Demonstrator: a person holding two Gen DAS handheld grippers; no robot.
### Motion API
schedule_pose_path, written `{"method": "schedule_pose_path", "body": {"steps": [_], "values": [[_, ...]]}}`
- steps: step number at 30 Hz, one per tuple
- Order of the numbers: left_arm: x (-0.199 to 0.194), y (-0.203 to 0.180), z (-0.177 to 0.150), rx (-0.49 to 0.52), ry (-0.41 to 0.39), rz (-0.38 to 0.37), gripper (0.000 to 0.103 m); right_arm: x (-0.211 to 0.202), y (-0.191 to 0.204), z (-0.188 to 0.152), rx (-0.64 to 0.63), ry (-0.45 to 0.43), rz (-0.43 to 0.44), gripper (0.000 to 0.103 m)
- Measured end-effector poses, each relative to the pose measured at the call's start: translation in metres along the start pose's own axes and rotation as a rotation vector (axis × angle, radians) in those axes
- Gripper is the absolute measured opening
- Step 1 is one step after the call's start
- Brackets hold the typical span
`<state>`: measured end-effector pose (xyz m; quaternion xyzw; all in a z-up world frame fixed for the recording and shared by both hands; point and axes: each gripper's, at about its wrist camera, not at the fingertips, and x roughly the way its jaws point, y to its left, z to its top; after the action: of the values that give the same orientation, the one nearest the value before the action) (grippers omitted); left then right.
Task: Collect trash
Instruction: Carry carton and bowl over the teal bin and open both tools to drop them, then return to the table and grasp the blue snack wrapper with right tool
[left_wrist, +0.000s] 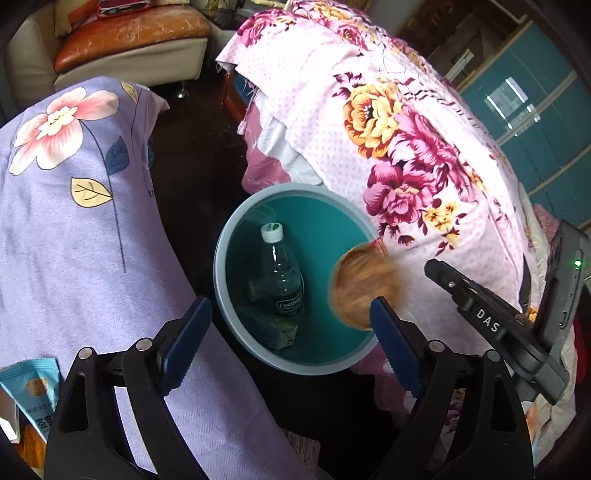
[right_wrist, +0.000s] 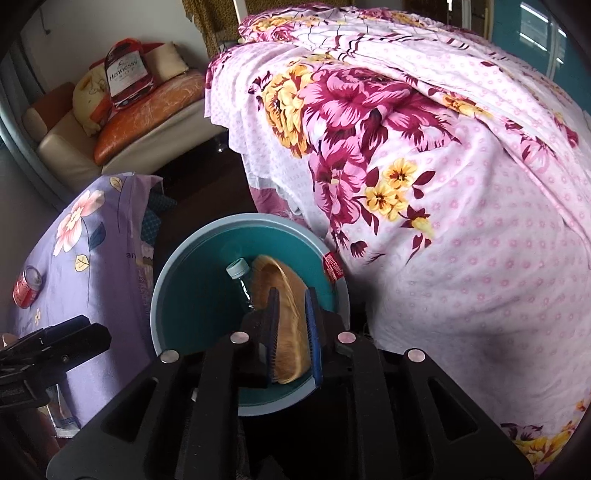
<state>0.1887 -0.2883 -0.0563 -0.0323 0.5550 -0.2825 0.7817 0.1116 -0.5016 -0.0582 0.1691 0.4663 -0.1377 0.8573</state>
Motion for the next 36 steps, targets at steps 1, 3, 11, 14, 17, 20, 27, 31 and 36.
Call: {"method": "schedule_pose_path", "body": {"steps": [1,3,11,14,17,20,27,31,36], "values": [[-0.004,0.001,-0.001,-0.001,-0.004,-0.001,0.09,-0.001,0.001,0.0,0.001,-0.002,-0.001,0.034],[-0.01,0.002,-0.002,-0.004,-0.011,-0.006,0.091,-0.008,0.002,-0.001,0.003,-0.018,-0.009,0.037],[-0.043,0.01,-0.016,-0.011,-0.045,-0.015,0.092,-0.034,0.015,-0.003,-0.003,-0.036,0.002,0.071],[-0.057,0.017,-0.023,-0.015,-0.062,-0.015,0.092,-0.044,0.025,-0.007,-0.017,-0.04,0.011,0.073],[-0.072,0.026,-0.031,-0.03,-0.082,-0.007,0.092,-0.055,0.038,-0.012,-0.035,-0.045,0.018,0.073],[-0.092,0.041,-0.041,-0.055,-0.104,-0.004,0.092,-0.063,0.051,-0.018,-0.052,-0.044,0.031,0.073],[-0.138,0.078,-0.068,-0.067,-0.148,0.031,0.092,-0.08,0.092,-0.037,-0.125,-0.031,0.061,0.074],[-0.157,0.104,-0.084,-0.097,-0.161,0.066,0.093,-0.084,0.12,-0.05,-0.181,-0.014,0.086,0.075],[-0.181,0.14,-0.105,-0.148,-0.184,0.099,0.093,-0.084,0.157,-0.066,-0.243,0.021,0.115,0.076]]}}
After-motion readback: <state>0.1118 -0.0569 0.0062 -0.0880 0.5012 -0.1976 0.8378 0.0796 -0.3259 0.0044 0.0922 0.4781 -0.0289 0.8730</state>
